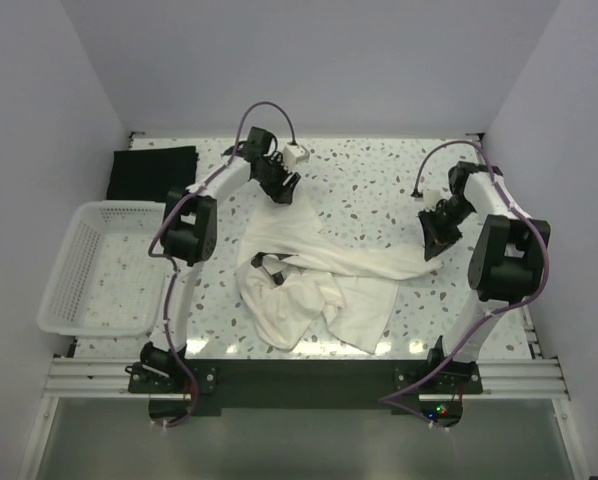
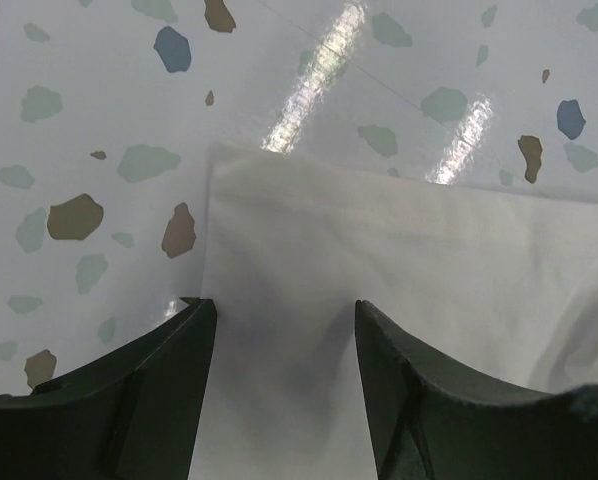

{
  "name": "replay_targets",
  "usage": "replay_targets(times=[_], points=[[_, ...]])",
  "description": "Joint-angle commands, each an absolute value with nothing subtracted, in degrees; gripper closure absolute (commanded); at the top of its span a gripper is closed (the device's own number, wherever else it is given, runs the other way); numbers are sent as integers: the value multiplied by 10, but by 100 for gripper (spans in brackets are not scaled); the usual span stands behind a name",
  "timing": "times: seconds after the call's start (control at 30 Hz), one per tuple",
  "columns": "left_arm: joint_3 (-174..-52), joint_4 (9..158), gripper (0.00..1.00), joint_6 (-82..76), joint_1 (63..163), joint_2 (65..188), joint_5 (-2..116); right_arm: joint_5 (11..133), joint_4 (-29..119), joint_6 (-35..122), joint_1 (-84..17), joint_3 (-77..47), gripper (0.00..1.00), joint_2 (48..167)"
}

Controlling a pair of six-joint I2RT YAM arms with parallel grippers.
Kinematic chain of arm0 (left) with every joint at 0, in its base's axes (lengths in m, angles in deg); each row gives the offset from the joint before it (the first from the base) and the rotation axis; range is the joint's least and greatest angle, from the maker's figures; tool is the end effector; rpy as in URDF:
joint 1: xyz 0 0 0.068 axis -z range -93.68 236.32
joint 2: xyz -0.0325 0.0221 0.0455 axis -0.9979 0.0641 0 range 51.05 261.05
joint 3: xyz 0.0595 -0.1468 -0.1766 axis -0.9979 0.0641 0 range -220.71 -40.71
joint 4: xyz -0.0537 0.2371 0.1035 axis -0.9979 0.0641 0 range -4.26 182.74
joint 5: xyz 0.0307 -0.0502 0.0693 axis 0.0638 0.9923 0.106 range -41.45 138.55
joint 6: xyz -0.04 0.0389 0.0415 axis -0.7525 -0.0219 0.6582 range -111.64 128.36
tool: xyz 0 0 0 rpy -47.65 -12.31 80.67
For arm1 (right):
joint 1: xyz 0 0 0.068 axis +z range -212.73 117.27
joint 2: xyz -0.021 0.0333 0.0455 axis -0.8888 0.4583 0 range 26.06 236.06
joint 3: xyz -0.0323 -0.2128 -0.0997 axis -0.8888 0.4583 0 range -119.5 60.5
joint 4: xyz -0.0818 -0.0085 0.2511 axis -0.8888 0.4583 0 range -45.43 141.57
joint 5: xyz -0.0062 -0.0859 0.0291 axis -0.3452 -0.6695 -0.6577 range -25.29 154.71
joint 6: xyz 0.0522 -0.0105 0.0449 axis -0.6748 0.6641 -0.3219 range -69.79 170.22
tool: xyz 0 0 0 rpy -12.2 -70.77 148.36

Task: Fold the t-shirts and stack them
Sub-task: Flatten the tshirt out

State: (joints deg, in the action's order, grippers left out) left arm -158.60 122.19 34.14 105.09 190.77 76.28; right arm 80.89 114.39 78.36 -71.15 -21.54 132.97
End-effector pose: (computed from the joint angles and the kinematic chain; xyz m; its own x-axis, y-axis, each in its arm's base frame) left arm 0.4753 -0.1893 0.1183 -0.5006 0.5767 -0.6456 0.8153 0.5649 -0.1276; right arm 0.3245 -0.0320 0.1529 -0.9464 -0.3177 -0.0588 -0.3210 0.9036 0.2835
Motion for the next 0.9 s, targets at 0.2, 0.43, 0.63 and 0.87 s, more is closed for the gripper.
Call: replay_targets(times=[0.2, 0.43, 0.63, 0.87], points=[[-1626, 1244, 86, 391, 1061, 1950, 646, 791, 1169, 802, -714, -238, 100, 1328], [-1531, 1237, 100, 341, 972, 1876, 592, 776, 1165, 812, -720, -221, 100, 1326], [-1470, 1227, 82, 330, 961, 1814, 618, 814, 1174, 806, -720, -235, 100, 1348], [-1527, 1228, 47, 280, 949, 1816, 640, 868, 1194, 786, -712, -285, 100, 1372]])
